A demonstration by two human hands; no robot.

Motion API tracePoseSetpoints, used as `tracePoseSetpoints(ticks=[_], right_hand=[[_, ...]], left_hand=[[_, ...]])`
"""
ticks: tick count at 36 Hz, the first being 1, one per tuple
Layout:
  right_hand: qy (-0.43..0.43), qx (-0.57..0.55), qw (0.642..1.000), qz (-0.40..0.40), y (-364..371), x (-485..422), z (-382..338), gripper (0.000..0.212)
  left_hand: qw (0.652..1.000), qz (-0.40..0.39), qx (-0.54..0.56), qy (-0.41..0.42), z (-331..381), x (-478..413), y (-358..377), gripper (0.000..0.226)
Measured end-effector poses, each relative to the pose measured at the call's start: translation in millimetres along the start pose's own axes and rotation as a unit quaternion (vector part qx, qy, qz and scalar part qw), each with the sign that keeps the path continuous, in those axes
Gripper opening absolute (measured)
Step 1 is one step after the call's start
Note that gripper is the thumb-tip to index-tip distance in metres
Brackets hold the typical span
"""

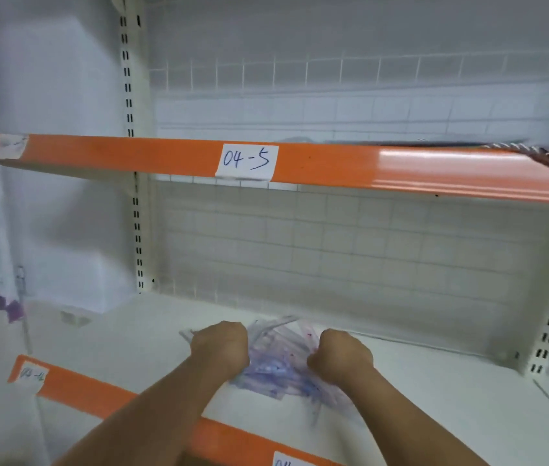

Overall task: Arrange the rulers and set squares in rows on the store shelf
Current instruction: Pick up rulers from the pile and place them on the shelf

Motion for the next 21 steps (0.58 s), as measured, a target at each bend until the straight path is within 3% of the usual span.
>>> tracePoseSetpoints(ticks=[9,17,21], right_hand=[[0.055,0.039,0.996,-0.060,24,-4,5,0.044],[0.006,0.085,0.996,-0.016,39,-14,5,0.035],[-0.005,0.078,0.997,-0.001,41,-16,9,0.033]], left_hand=[[0.997,-0.002,-0.028,0.075,6,-35,22,0.036],[0.996,-0.036,-0.037,0.067,3,-53,39,0.049],[0.996,-0.019,-0.029,0.085,-6,-57,42,0.044]])
Point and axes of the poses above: each hand's wrist, its own x-axis away from the middle knuckle, its own y-axis out of the palm, z = x × y, the point moved 1 cm from there along -x, towards the middle knuckle, and after that the axes turned 9 degrees about -z, right-handed, at the moved point
